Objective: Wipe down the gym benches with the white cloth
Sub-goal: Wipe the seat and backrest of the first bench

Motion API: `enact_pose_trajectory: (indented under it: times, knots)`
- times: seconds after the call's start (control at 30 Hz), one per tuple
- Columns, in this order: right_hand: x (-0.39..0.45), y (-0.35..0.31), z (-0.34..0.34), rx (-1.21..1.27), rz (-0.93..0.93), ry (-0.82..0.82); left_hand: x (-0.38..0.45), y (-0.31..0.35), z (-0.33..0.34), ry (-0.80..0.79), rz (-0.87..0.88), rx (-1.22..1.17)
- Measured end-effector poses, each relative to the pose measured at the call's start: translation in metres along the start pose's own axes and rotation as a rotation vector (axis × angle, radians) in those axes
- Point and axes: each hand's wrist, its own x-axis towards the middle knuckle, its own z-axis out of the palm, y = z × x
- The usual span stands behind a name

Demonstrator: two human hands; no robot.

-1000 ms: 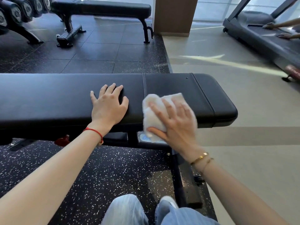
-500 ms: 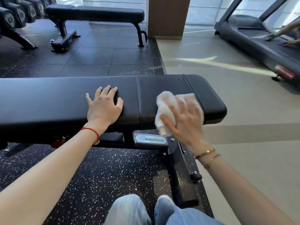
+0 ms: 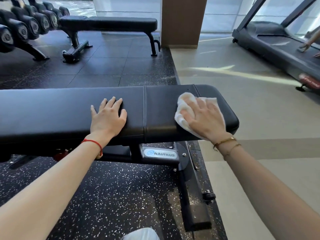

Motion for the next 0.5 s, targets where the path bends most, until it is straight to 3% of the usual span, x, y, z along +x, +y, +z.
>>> enact_pose_trajectory:
  times: [0.1, 0.2, 0.33, 0.5]
  knots:
    - [-0.001, -0.012, 0.002, -0.031, -0.146, -0.018, -0.002, 0.009, -0.001, 0.058, -0.035, -0.061]
    - [-0.028, -0.002, 0.011, 0.007, -0.197, 0.106, -0.009, 0.041, 0.001, 0.131, -0.009, -0.123]
    - [-0.048, 0.038, 0.021, 0.124, -0.041, 0.22, -0.006, 0.099, 0.013, 0.133, 0.072, -0.117]
    - [-0.007, 0.072, 0.021, 0.25, 0.08, 0.174, 0.0, 0.136, 0.037, 0.075, 0.043, -0.058]
